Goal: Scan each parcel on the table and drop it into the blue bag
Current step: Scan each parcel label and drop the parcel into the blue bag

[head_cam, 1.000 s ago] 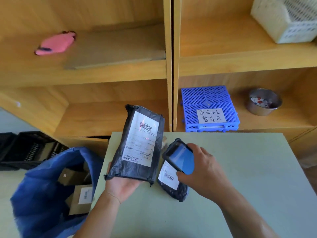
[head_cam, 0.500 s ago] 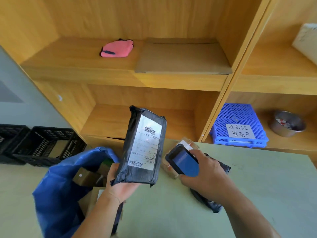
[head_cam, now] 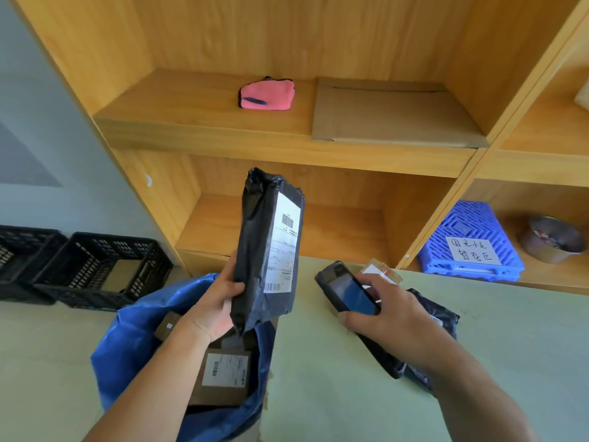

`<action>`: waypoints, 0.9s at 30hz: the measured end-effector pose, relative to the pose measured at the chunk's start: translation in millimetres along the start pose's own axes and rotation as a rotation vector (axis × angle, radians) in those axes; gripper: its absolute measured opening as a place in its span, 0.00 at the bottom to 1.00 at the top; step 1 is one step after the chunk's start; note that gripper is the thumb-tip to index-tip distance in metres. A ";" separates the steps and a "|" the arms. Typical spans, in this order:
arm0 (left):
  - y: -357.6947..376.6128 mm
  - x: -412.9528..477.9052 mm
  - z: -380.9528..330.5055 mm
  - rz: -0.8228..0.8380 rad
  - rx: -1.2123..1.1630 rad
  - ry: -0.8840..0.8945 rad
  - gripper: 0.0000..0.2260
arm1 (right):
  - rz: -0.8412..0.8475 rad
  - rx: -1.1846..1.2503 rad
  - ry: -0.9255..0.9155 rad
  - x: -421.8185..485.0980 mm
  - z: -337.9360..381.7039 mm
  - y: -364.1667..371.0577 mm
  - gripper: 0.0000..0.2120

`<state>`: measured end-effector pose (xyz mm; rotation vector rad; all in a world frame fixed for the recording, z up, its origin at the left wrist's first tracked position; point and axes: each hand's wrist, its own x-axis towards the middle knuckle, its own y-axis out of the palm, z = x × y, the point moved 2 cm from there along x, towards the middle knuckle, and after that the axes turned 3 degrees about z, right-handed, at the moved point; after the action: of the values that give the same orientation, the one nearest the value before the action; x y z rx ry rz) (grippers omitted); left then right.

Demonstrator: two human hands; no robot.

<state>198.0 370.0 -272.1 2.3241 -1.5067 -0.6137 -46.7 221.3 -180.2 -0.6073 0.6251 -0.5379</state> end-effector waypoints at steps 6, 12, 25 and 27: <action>-2.1 -6.6 -28.2 0.071 0.194 0.057 0.44 | -0.003 0.087 -0.051 1.7 6.6 -11.9 0.30; -15.8 -10.8 -25.1 -0.104 0.339 0.099 0.44 | -0.049 -0.042 -0.094 9.6 17.5 -5.7 0.37; -114.4 -74.7 21.2 -0.674 1.467 -0.389 0.49 | 0.073 -0.114 -0.134 35.7 34.4 58.6 0.41; -111.9 -72.9 14.1 -0.672 1.506 -0.297 0.45 | 0.077 -0.131 -0.138 36.7 34.7 64.5 0.42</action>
<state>252.7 481.4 -323.2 4.1007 -1.4502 0.2969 19.5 255.7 -213.8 -0.7347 0.5531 -0.3809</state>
